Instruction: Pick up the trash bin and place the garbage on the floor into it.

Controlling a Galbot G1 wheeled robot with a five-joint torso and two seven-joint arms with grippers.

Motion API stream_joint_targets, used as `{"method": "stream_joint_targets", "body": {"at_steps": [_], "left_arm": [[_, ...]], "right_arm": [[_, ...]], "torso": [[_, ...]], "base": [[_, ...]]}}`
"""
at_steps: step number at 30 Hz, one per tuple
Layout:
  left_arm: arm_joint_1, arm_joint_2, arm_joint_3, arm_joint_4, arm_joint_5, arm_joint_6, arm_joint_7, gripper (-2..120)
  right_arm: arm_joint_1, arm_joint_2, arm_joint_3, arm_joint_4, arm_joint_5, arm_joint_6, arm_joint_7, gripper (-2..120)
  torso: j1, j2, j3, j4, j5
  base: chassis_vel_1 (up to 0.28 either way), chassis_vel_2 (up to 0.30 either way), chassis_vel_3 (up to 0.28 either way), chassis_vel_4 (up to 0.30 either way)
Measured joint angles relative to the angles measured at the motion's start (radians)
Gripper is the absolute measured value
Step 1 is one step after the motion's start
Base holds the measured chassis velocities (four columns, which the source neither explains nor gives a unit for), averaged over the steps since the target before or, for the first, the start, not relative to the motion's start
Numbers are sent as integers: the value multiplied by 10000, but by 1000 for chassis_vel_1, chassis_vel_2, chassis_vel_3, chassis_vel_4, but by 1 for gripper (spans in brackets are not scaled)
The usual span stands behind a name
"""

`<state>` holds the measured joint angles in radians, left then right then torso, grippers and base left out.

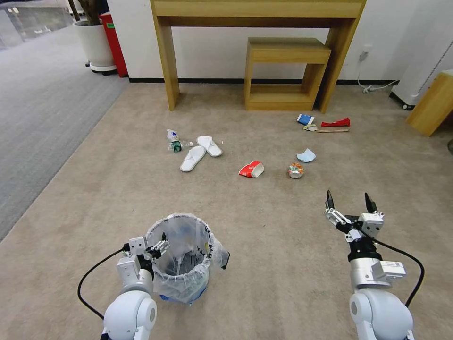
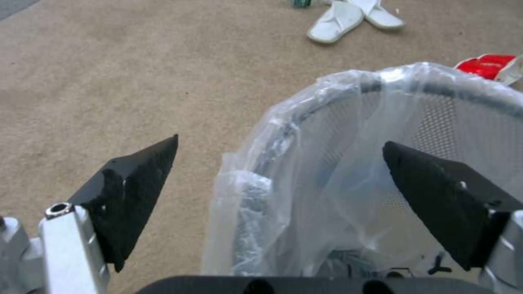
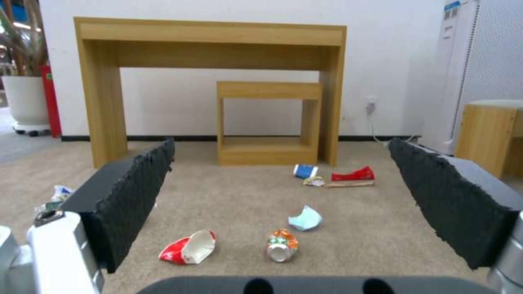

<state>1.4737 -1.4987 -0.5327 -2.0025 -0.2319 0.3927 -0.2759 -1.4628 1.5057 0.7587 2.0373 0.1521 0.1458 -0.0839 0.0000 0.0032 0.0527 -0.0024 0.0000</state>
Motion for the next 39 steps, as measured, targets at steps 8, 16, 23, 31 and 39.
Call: {"method": "stream_joint_targets", "body": {"at_steps": [8, 16, 23, 31, 39], "left_arm": [[77, -13, -67, 196, -77, 109, -231, 99], [72, 14, -23, 208, -514, 764, -743, 98], [40, 161, 80, -80, -1267, 1535, -1155, 98], [44, 313, 126, -851, -2199, 2506, -1696, 98], [40, 507, -42, -1043, -2745, 2872, -1955, 98]], "right_arm": [[-5, -35, 3, 11, -1, 13, -7, 100], [39, -72, 3, 11, 25, -12, -36, 100], [122, -168, 39, -52, 97, -79, -38, 100], [213, -198, 31, -140, 126, -99, -44, 100], [272, -243, 6, -256, 130, -100, -72, 100]], "torso": [[1, 0, 0, 1, -1], [0, 0, 0, 1, 1], [0, 0, 0, 0, 0], [0, 0, 0, 0, -1], [1, 0, 0, 0, -1]], "base": [[0, 0, 0, 0], [0, 0, 0, 0], [0, 0, 0, 0], [0, 0, 0, 0], [0, 0, 0, 0]]}}
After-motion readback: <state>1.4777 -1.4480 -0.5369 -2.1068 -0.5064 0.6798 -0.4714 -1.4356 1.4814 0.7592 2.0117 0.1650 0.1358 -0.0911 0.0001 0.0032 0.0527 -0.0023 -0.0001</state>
